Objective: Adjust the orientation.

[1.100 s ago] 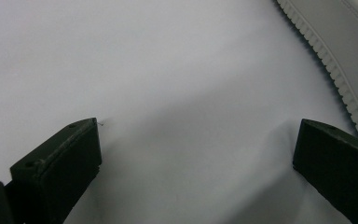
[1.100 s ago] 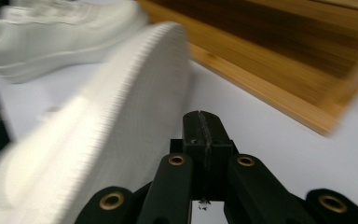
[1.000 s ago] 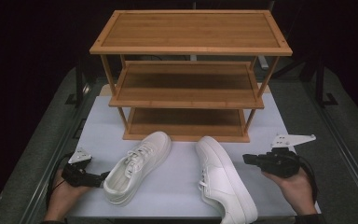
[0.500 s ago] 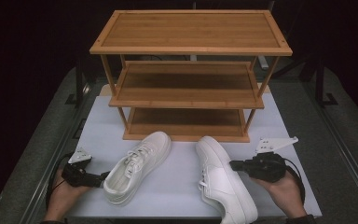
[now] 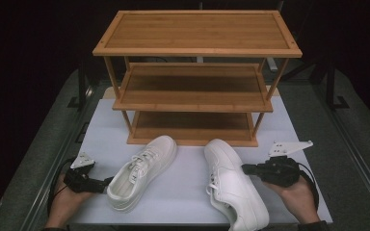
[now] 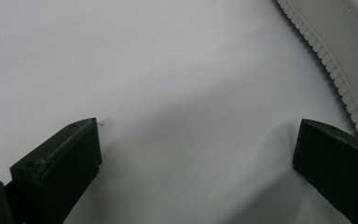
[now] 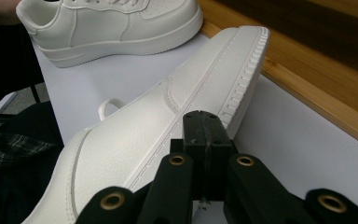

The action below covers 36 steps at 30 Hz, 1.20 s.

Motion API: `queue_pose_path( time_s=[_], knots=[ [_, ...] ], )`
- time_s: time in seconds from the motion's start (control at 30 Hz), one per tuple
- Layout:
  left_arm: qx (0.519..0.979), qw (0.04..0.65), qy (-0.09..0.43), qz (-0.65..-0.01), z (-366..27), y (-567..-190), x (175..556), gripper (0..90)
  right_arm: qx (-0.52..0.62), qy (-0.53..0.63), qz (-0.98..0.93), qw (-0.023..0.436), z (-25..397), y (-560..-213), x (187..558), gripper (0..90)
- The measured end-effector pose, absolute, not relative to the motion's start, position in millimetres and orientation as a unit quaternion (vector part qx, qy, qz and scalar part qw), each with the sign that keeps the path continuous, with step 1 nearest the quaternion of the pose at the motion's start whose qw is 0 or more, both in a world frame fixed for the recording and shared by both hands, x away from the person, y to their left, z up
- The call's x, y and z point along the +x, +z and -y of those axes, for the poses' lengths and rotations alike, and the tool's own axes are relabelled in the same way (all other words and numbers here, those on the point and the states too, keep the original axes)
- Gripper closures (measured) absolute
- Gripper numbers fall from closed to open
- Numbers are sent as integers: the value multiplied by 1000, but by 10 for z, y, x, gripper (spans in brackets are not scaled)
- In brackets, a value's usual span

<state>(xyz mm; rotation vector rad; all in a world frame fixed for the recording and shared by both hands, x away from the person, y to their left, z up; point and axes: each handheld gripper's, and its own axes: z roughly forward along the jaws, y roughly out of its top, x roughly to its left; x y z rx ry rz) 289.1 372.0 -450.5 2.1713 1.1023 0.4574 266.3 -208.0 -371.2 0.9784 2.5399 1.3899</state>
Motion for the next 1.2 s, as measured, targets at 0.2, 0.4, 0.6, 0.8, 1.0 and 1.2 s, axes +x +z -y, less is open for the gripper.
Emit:
queue_pose_path(
  time_s=[0.2,0.4,0.6,0.8,1.0,1.2],
  knots=[
    [828,326,175,-421,-3720,-4505,2891,4,331,452,-827,53,2174,-3729,2673,900],
    [828,326,174,-421,-3719,-4505,2891,4,344,450,-822,62,2296,-3772,2700,900],
    [829,326,175,-421,-3720,-4505,2891,4,361,451,-814,59,2417,-3839,2741,900],
    [828,326,175,-421,-3720,-4505,2891,4,373,448,-810,56,2503,-3901,2777,900],
    [828,326,175,-421,-3719,-4506,2891,4,387,437,-810,57,2578,-3975,2814,900],
    [828,326,175,-421,-3719,-4506,2892,4,401,423,-811,54,2645,-4070,2861,900]
  ],
)
